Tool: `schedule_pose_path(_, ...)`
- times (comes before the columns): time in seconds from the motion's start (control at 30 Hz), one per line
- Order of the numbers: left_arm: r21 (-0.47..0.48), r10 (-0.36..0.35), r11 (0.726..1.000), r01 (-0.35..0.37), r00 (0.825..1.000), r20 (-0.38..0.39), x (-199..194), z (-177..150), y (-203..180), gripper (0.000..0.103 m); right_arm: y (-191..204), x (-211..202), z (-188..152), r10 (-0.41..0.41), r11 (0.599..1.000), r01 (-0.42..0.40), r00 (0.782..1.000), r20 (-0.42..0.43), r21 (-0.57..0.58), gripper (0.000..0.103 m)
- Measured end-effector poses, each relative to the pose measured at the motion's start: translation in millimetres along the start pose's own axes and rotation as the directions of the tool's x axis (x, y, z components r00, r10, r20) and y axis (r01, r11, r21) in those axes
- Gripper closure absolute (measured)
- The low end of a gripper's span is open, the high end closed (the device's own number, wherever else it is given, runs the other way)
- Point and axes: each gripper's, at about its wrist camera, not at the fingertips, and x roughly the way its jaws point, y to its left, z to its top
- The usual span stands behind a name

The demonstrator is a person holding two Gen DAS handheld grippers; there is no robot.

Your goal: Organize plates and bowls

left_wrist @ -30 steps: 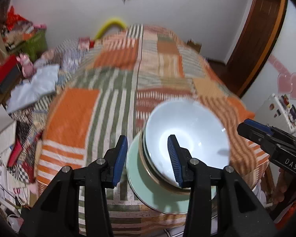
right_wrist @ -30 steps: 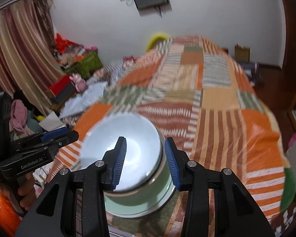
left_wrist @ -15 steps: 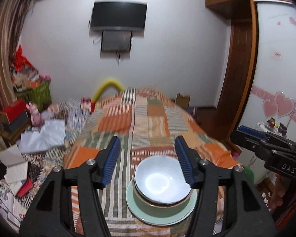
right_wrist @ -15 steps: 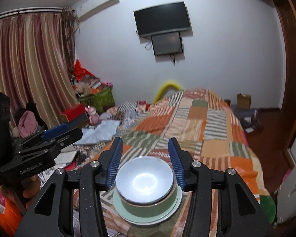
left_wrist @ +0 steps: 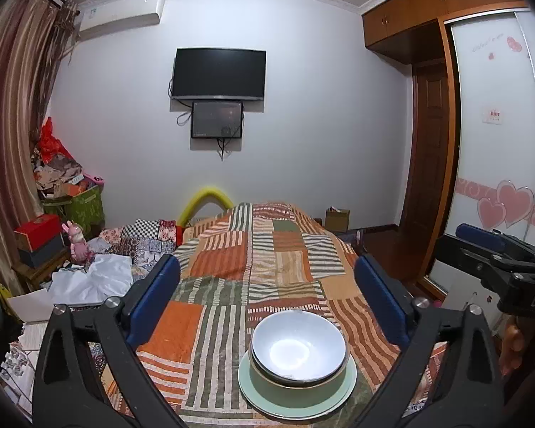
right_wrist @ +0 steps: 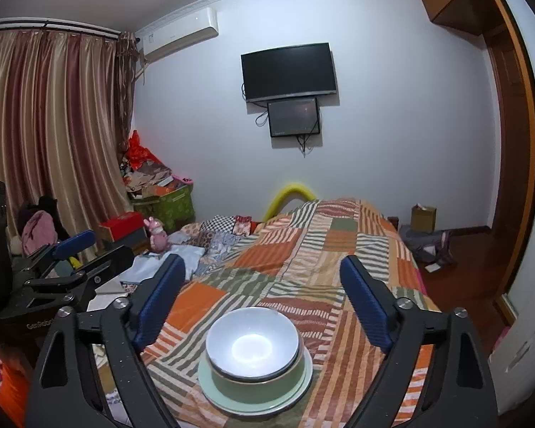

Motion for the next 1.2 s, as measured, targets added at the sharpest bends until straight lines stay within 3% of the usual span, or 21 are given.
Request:
schedule_pose_path(0.13, -0.002, -0.001, 1.0, 0.001, 1.0, 0.014, -4.6, -1.2, -1.8, 0.001, 2.2, -2.2, -1.6, -0.016, 1.0, 0.016, 1.0, 0.013, 0.002, 0.0)
schedule_pose_path(1.2, -0.01, -0.023, 1.0, 0.023, 1.0, 0.017, -9.5, -7.9, -4.7, 0.0, 2.7, -10.5, -6.2, -0.025, 1.0, 0.025, 1.0, 0.015, 0.017, 0.0)
